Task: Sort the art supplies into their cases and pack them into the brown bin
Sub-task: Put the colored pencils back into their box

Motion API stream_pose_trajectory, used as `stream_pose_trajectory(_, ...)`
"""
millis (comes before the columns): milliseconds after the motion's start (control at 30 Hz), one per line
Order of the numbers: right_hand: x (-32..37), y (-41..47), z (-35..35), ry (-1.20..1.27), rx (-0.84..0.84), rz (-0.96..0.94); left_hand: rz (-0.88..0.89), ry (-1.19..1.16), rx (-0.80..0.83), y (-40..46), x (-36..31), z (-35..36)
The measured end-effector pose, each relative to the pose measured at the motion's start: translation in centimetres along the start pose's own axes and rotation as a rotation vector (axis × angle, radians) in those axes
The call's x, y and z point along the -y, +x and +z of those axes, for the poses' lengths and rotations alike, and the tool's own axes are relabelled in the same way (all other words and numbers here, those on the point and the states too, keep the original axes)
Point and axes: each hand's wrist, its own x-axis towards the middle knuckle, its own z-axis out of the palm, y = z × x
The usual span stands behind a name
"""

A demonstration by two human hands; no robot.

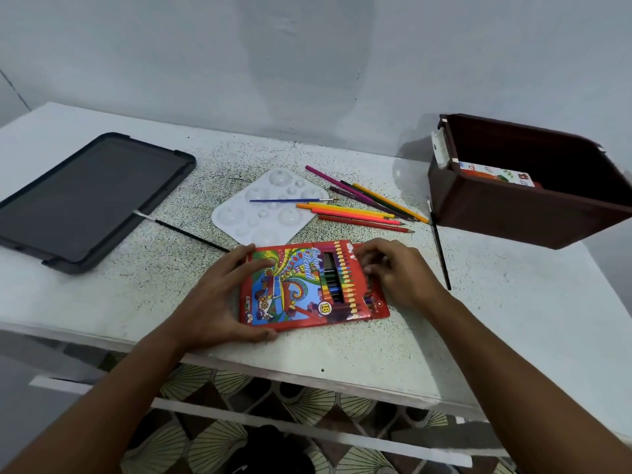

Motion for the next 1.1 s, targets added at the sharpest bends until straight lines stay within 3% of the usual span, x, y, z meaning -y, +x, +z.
stream_pose_trajectory(433, -0.8, -0.1, 0.0, 0.025, 0.017, -0.008, 0.063, 0.01, -0.048, -0.1, -0.2, 0.1)
stream_pose_trajectory(600, -2.2, 1.5, -1.2, -0.3, -0.238, -0.002, 0.106, -0.002, -0.063, 0.6, -0.4, -0.1)
stream_pose_trajectory(700, -3.1, 2.2, -1.2, -0.407, -0.285, 0.11, 0.121, 0.017, -0.062, 1.7, 0.0, -0.3)
stream_pose_trajectory(1100, -2.7, 2.8, 0.1, -0.407, -0.498, 0.307, 0.188, 0.074, -0.013, 4.3, 2.6, -1.3)
